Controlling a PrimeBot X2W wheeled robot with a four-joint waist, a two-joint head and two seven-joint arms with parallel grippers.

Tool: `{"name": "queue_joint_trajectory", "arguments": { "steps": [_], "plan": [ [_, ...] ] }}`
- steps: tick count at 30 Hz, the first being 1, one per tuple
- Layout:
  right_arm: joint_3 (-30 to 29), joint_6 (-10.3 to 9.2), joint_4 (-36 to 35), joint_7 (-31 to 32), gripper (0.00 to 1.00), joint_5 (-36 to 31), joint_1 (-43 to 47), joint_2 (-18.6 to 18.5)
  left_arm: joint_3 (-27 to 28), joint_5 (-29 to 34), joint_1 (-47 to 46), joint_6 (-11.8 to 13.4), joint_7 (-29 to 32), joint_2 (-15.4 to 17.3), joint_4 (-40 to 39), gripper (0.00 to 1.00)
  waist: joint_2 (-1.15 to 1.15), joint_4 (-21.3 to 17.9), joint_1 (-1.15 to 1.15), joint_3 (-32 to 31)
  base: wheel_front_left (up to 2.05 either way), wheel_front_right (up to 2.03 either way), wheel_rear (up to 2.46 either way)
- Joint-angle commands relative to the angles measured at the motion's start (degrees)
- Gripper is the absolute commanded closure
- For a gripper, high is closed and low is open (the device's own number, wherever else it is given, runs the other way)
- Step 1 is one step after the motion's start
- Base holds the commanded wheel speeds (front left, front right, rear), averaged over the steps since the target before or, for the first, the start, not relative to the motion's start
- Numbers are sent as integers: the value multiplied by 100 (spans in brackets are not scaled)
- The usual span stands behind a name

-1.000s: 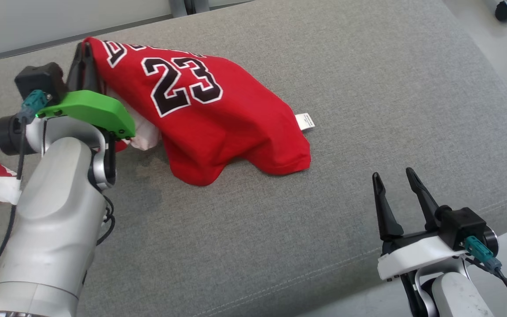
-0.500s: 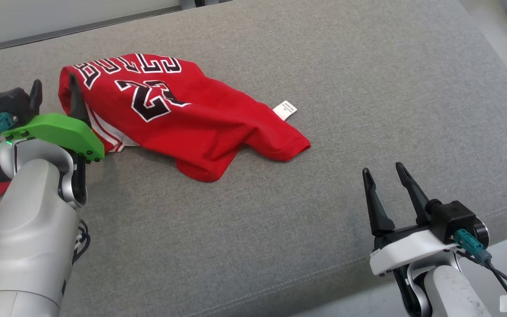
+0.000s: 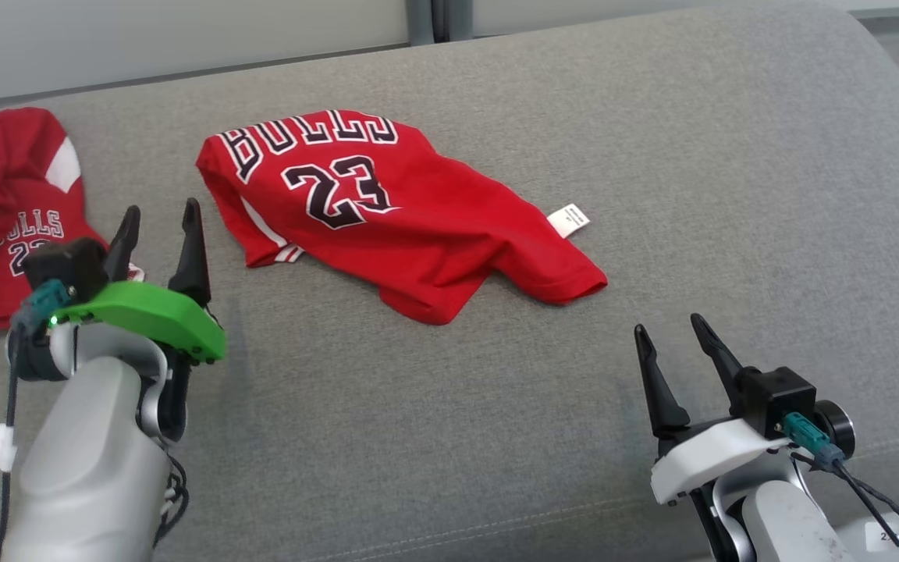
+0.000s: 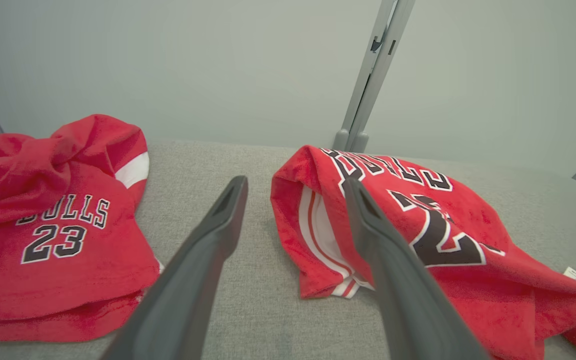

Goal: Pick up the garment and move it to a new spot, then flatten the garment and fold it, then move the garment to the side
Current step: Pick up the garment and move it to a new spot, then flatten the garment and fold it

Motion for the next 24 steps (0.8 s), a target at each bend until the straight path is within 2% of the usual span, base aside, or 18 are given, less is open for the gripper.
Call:
{"name": "queue_joint_trajectory", "arguments": {
  "steps": [1, 7, 13, 24],
  "plan": [
    [13, -2, 82, -21, 0, -43, -107, -20, 27, -30, 265, 3, -37, -3, -236, 0, 0, 291, 0, -217, 0, 0, 0],
    [8, -2, 714, -21, 0, -382, -491, -20, -50, -93, 1654, 335, -39, -257, -1865, 0, 0, 738, 0, -266, 0, 0, 0],
    [111, -2, 1665, 85, 0, -748, -1196, -199, -315, 105, 2472, 742, 62, -375, -3146, 0, 0, 1186, 0, -160, 0, 0, 0],
    [425, -3, 3229, 185, 0, -861, -2190, -560, -618, 210, 2861, 1046, 241, -559, -4153, 0, 0, 1889, 0, -25, 0, 0, 0]
  ]
}}
